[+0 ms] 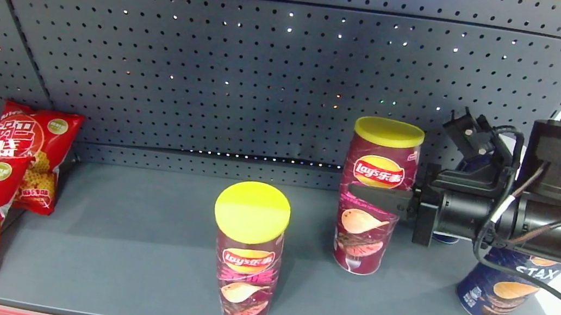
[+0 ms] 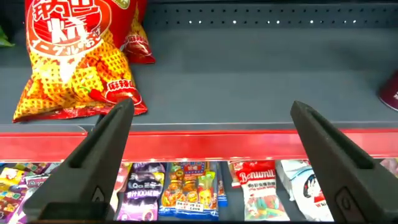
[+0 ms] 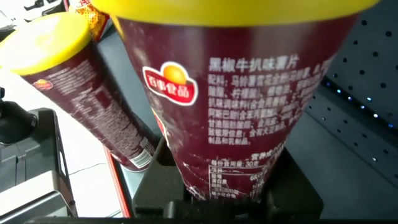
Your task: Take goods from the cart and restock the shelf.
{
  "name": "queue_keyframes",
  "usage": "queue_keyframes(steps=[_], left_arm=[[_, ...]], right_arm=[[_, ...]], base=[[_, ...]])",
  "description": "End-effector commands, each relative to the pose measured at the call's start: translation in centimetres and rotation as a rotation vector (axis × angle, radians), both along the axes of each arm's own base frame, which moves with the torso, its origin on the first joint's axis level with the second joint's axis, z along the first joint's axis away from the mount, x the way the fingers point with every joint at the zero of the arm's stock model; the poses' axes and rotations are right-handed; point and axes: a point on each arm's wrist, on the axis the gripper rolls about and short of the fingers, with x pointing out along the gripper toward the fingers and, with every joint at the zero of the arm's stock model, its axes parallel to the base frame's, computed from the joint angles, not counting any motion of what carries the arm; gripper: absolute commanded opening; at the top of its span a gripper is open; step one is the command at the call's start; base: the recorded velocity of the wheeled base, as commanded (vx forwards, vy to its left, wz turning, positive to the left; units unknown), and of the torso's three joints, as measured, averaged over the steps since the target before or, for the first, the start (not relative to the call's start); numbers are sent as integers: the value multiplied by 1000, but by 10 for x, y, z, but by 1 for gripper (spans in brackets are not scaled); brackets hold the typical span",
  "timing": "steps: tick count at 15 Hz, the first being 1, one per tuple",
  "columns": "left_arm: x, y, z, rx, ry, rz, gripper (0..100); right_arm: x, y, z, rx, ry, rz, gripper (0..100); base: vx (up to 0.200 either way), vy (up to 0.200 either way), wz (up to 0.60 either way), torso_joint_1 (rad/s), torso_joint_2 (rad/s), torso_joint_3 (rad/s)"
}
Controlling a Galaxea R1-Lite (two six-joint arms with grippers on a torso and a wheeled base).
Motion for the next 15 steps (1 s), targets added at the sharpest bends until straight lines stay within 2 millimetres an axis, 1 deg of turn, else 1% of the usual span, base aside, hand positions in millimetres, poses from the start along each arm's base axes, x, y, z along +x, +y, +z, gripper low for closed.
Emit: queue_keyframes(steps=[1, 3, 5, 8, 9, 10, 12, 15], left_arm=[[0, 0, 0, 0, 1, 0, 100], [0, 0, 0, 0, -1, 0, 100], [0, 0, 0, 0, -1, 0, 100], [0, 0, 0, 0, -1, 0, 100], [0, 0, 0, 0, -1, 0, 100], [0, 0, 0, 0, -1, 0, 100], [0, 0, 0, 0, -1, 0, 100], [0, 0, 0, 0, -1, 0, 100]], right_arm=[[-1, -1, -1, -2, 4, -1, 0], [-1, 0, -1, -3, 2, 1, 0], [4, 3, 3, 4, -11, 2, 0], [17, 14, 9, 14, -33, 7, 0], [28, 21, 10, 18, -44, 5, 0], [34, 25, 11, 20, -49, 12, 0], [46, 45, 15, 36, -71, 53, 0], [59, 69, 6, 48, -83, 111, 0]], base=[[0, 0, 0, 0, 0, 0], [0, 0, 0, 0, 0, 0], [0, 0, 0, 0, 0, 0], [0, 0, 0, 0, 0, 0], [0, 0, 0, 0, 0, 0], [0, 0, 0, 0, 0, 0], [0, 0, 0, 0, 0, 0], [0, 0, 0, 0, 0, 0]])
